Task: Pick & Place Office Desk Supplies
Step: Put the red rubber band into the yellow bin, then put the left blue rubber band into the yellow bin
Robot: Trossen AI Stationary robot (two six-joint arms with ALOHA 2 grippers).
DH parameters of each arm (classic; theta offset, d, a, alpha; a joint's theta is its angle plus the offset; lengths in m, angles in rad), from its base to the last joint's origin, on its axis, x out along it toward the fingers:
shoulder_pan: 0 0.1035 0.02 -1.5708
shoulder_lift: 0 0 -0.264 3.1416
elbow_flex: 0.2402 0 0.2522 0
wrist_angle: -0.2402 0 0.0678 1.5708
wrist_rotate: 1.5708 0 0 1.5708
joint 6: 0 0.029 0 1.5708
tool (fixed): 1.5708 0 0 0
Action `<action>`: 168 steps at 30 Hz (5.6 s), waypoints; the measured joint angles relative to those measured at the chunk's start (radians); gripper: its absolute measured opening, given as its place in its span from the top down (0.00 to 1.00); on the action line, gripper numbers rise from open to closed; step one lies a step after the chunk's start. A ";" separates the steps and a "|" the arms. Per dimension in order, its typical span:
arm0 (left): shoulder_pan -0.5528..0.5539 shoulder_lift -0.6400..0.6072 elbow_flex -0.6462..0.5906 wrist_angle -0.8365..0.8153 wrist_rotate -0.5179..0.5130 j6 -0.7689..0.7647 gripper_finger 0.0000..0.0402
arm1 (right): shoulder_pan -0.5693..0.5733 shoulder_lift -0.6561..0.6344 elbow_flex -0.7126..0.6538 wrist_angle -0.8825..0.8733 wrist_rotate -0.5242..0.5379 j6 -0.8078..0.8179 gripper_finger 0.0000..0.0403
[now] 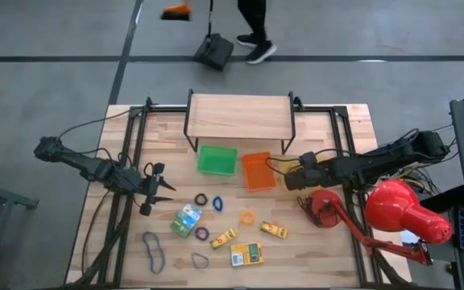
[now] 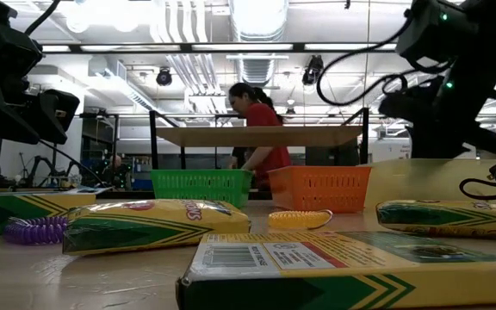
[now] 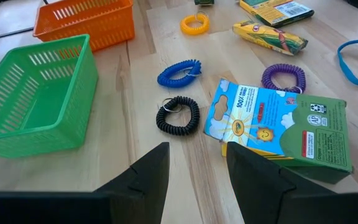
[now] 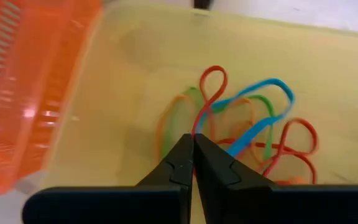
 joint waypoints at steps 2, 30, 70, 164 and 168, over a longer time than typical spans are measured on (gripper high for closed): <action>0.000 0.000 0.000 0.000 0.000 0.000 0.59 | 0.000 0.000 0.007 0.001 0.000 -0.003 0.98; 0.000 0.000 0.000 0.000 0.000 0.003 0.59 | 0.000 0.000 -0.014 0.005 0.002 0.056 0.81; 0.000 0.000 0.000 0.000 0.000 0.000 0.59 | 0.030 0.000 0.158 0.010 0.092 -0.125 0.55; -0.001 0.000 0.007 0.080 -0.072 0.134 0.59 | 0.277 0.174 0.237 0.819 0.146 -1.123 0.55; -0.001 -0.001 0.007 0.252 -0.068 0.036 0.59 | 0.277 0.174 0.237 0.819 0.146 -1.123 0.55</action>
